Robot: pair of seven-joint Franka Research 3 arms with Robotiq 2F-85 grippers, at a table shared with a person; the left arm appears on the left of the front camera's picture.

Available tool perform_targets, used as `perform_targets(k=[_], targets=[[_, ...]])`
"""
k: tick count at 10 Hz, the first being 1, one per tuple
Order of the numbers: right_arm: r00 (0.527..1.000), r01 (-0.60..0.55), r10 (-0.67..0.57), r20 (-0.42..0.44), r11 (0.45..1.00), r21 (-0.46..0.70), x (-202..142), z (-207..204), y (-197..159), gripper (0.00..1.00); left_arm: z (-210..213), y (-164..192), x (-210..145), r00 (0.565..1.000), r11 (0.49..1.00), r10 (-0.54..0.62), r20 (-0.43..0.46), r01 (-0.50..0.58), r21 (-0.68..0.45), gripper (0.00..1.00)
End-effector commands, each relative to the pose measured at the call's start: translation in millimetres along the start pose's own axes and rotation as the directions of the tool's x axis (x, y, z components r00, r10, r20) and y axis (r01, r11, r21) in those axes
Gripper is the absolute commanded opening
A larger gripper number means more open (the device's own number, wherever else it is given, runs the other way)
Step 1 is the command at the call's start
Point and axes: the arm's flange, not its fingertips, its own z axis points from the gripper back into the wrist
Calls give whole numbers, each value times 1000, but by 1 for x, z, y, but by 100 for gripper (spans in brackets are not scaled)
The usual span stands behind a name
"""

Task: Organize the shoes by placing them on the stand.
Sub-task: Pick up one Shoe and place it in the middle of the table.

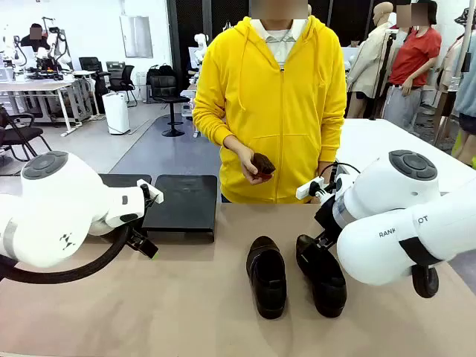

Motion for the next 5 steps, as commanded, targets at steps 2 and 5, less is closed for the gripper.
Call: perform_targets(k=[2, 5], targets=[[1000, 2, -2, 16, 1000, 3, 1, 0, 1, 100, 0, 0, 0, 1000, 1000, 1, 0, -1, 0, 100], [1000, 2, -2, 16, 1000, 3, 1, 0, 1, 100, 0, 0, 0, 1000, 1000, 1, 0, -1, 0, 100]])
